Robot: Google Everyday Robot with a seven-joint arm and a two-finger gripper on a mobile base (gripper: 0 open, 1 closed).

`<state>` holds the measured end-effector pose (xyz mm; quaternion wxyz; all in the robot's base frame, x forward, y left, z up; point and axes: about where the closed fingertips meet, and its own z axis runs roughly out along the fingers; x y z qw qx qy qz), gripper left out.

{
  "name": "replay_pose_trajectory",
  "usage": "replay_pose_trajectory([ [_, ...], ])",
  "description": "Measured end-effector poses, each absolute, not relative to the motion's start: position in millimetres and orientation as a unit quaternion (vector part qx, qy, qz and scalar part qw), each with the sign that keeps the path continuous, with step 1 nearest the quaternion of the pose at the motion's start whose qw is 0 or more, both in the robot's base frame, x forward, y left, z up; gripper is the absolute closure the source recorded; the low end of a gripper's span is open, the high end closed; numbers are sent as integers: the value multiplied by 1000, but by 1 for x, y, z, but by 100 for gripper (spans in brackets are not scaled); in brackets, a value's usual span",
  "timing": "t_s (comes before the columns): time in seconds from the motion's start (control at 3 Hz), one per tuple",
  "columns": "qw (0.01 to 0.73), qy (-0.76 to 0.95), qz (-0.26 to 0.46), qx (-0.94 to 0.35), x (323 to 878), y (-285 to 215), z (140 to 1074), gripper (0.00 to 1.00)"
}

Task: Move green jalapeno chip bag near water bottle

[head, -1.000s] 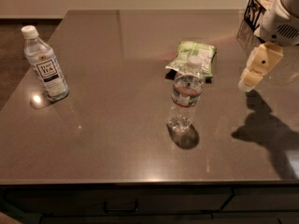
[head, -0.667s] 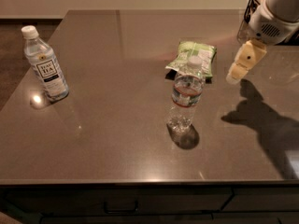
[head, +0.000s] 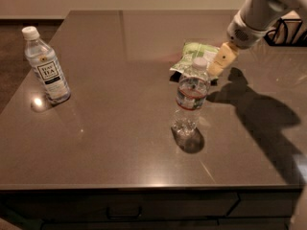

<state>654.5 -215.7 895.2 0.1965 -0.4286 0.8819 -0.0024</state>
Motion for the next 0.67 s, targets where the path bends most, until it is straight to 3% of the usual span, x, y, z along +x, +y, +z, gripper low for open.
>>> replay_pose_trajectory([
  [0.67, 196, 899, 32, -389, 689, -183, 857, 0],
])
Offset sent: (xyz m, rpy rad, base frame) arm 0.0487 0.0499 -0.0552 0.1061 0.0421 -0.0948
